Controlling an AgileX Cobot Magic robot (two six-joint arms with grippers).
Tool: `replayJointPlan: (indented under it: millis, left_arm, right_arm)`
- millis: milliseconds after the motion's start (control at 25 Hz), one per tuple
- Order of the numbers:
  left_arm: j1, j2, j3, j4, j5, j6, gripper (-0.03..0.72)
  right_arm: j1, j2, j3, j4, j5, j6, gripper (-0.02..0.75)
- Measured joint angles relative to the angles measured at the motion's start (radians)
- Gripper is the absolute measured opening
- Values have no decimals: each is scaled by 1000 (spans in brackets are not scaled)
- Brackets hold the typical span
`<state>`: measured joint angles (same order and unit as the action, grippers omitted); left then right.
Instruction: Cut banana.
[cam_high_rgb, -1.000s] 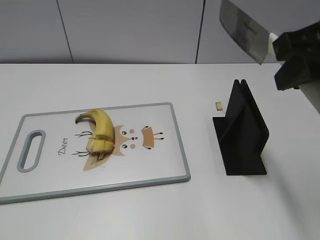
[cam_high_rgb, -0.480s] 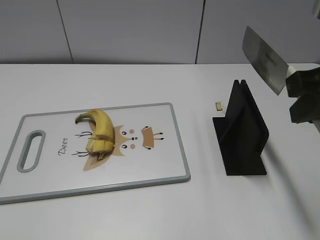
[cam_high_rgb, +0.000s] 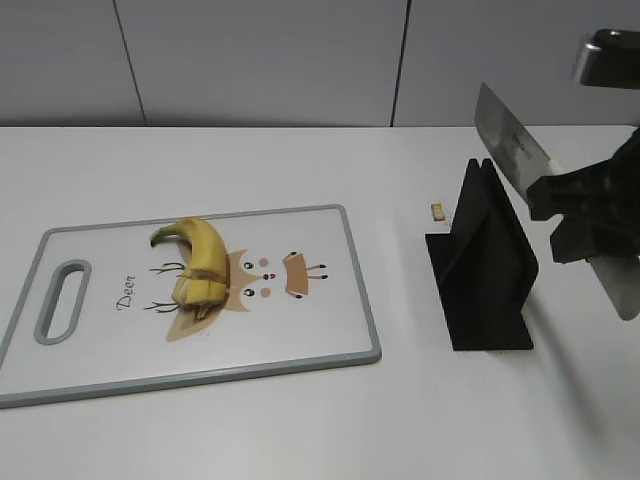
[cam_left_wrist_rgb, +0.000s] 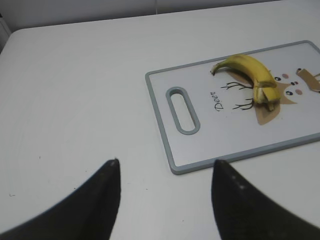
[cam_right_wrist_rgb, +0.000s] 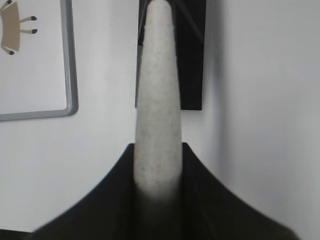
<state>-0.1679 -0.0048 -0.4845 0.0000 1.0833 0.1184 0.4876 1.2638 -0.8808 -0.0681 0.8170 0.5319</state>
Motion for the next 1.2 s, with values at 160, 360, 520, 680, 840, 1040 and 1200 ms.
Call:
replayJointPlan:
  millis: [160,360,520,680,840,1040,1200]
  left_arm:
    - [0,0,0,0,0,0,553]
    - [0,0,0,0,0,0,553]
    - [0,0,0,0,-1,0,553]
    - [0,0,0,0,-1,0,553]
    - [0,0,0,0,-1,0,553]
    - [0,0,0,0,-1,0,553]
    - [0,0,0,0,-1,0,553]
  right_arm:
    - [0,57,0,-22,-20,11,171]
    - [0,97,0,-24,-51,16,171]
    - [0,130,0,-28,-58,20,171]
    - [0,168,0,-36,-88,23,171]
    - [0,187,0,-41,-123,36,171]
    - [0,195,0,-59,-145,66,171]
    - [0,196,0,-67,-150,106,171]
